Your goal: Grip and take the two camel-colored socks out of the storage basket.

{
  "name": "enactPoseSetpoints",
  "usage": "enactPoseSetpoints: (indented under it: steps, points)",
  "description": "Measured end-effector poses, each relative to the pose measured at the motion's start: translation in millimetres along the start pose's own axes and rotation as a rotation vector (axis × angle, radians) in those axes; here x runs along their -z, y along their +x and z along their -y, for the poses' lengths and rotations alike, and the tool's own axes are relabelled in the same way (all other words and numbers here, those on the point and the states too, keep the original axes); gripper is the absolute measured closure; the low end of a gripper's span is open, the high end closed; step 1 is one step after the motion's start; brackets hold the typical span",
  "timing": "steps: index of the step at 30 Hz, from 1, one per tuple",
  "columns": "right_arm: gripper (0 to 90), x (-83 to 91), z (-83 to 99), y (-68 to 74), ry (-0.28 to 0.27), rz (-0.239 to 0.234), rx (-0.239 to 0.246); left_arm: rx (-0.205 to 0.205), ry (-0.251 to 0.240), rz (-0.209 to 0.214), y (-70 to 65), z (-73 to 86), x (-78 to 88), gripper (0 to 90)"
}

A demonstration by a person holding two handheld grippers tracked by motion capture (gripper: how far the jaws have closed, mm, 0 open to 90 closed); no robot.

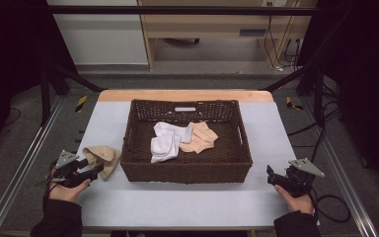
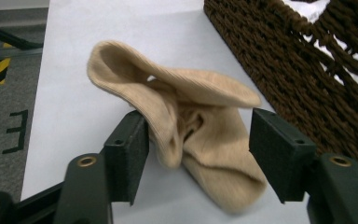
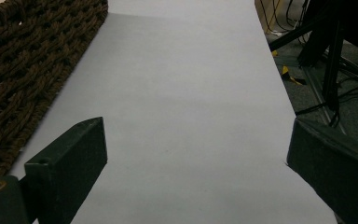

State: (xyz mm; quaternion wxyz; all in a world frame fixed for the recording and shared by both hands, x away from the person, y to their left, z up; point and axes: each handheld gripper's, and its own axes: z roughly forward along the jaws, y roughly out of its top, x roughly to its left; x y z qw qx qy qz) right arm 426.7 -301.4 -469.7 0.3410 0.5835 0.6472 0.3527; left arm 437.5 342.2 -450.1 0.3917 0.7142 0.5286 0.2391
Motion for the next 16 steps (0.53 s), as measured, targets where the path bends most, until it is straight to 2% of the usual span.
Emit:
enactPoseSetpoints:
  steps: [8, 9, 16]
  points:
    - [5.2, 0.2, 0.1, -0.4, -0.003, 0.002, 0.003, 0.002, 0.034, -0.005, 2.5, 14.5, 9.8, 30.2]
    - [5.2, -0.1, 0.1, -0.4, -0.002, 0.002, 0.004, -0.005, 0.054, -0.011, 4.4, 18.6, 10.3, 30.2]
    - [5.2, 0.5, 0.0, -0.7, -0.004, 0.004, 0.001, -0.013, 0.073, -0.016, 6.8, 25.8, 12.5, 29.6]
